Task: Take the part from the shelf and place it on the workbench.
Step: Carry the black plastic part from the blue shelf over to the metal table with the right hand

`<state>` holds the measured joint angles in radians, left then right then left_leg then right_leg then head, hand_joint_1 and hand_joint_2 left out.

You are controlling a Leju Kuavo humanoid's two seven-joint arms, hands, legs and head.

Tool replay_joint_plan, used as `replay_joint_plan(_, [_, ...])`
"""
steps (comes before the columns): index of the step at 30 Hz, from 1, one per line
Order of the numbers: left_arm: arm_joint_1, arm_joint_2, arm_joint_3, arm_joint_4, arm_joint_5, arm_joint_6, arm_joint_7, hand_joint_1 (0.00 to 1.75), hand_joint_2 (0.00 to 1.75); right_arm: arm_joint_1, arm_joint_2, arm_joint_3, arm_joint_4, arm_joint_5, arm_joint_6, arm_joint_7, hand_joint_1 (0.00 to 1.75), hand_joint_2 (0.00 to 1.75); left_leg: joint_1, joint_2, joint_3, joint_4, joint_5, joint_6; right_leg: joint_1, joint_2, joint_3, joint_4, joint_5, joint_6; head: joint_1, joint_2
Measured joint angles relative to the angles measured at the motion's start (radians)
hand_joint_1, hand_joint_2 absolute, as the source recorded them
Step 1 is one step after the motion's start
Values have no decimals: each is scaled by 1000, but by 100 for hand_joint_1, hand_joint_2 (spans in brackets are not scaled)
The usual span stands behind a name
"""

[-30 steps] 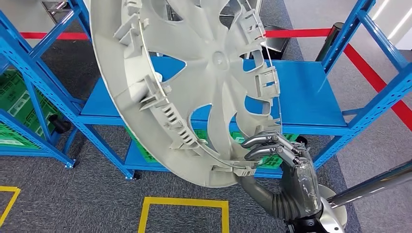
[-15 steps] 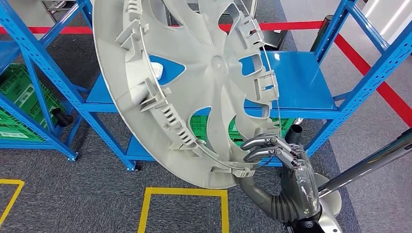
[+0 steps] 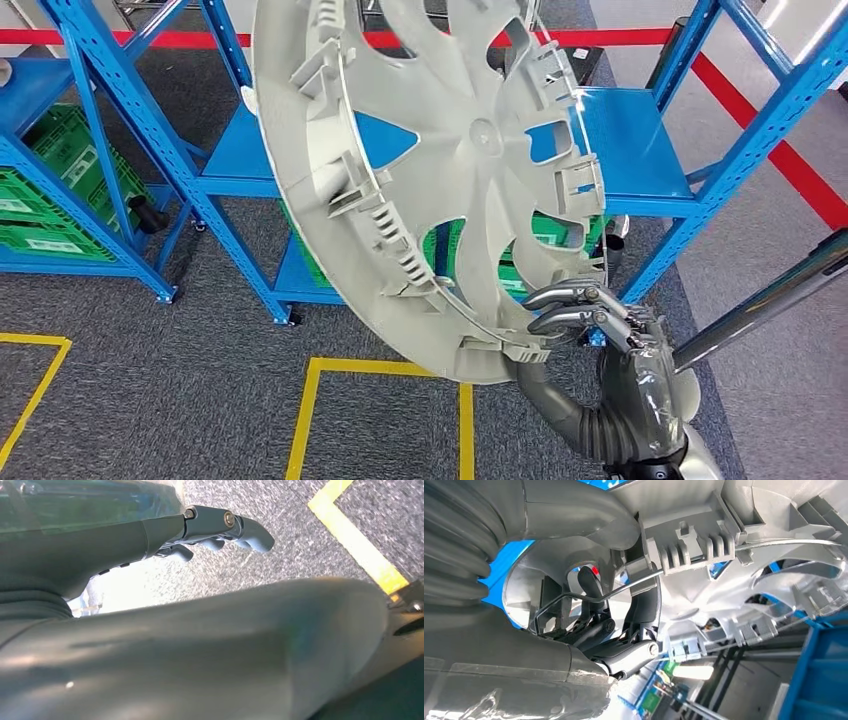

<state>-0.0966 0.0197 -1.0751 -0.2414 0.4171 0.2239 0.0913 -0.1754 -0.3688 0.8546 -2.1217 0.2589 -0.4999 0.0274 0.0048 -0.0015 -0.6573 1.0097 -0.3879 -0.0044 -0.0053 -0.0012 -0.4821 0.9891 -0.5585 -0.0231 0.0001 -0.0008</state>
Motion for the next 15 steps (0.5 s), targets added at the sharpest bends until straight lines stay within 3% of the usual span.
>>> replay_joint_plan(1, [0,0,0,0,0,0,0,0,175,-1,-1,-1,0,-1,0,0,175,175,1,-1,-5,2,-4,-6,-1,-1,-8,-1,10,-8,0,0])
replay_joint_plan(2, [1,1,0,0,0,0,0,0,175,-1,-1,-2,-1,-2,-1,1,175,175,2,-2,-13,17,-27,-12,-3,-2,-17,-2,22,-17,-3,0])
replay_joint_plan(3, [1,1,0,0,0,0,0,0,175,-1,-1,-3,-1,-2,-2,1,175,175,4,-3,-24,50,-68,-17,-5,-4,-27,-4,34,-23,-6,0])
replay_joint_plan(5, [1,1,0,0,-1,0,1,0,175,0,-1,-4,-3,-3,-4,2,175,175,6,-3,-49,169,-170,-26,-4,-7,-51,-3,56,-30,-15,0])
replay_joint_plan(6, [0,1,0,0,-1,0,1,0,175,0,-1,-4,-3,-3,-6,3,175,175,7,-2,-56,229,-199,-28,-3,-7,-65,-1,66,-31,-18,0])
replay_joint_plan(7, [0,1,0,0,-1,0,2,0,175,1,-1,-4,-3,-4,-7,4,175,175,7,-2,-53,269,-206,-29,-1,-8,-80,1,76,-31,-19,0])
replay_joint_plan(8, [-1,0,0,0,-1,-1,4,0,175,1,-1,-4,-3,-5,-7,5,175,175,7,-3,-34,277,-190,-28,0,-8,-96,5,86,-30,-20,0])
replay_joint_plan(10, [-2,1,0,0,1,-1,7,0,175,0,-1,-5,-3,-8,-8,8,175,175,6,-3,50,195,-141,-18,1,-7,-127,14,104,-28,-23,0])
replay_joint_plan(12, [-5,3,0,0,2,1,9,0,175,-1,-2,-8,-3,-13,-9,11,175,175,0,-3,156,49,-142,-4,4,-7,-149,22,119,-20,-26,0])
replay_joint_plan(13, [-6,4,0,0,3,1,9,0,175,-2,-2,-10,-3,-15,-9,12,175,175,-4,-3,188,-3,-153,2,4,-8,-155,24,128,-15,-26,0])
replay_joint_plan(15, [-6,5,0,0,4,0,11,0,175,-5,-2,-12,-3,-17,-9,12,175,175,-9,-3,197,-43,-155,11,1,-10,-159,18,147,-2,-26,0])
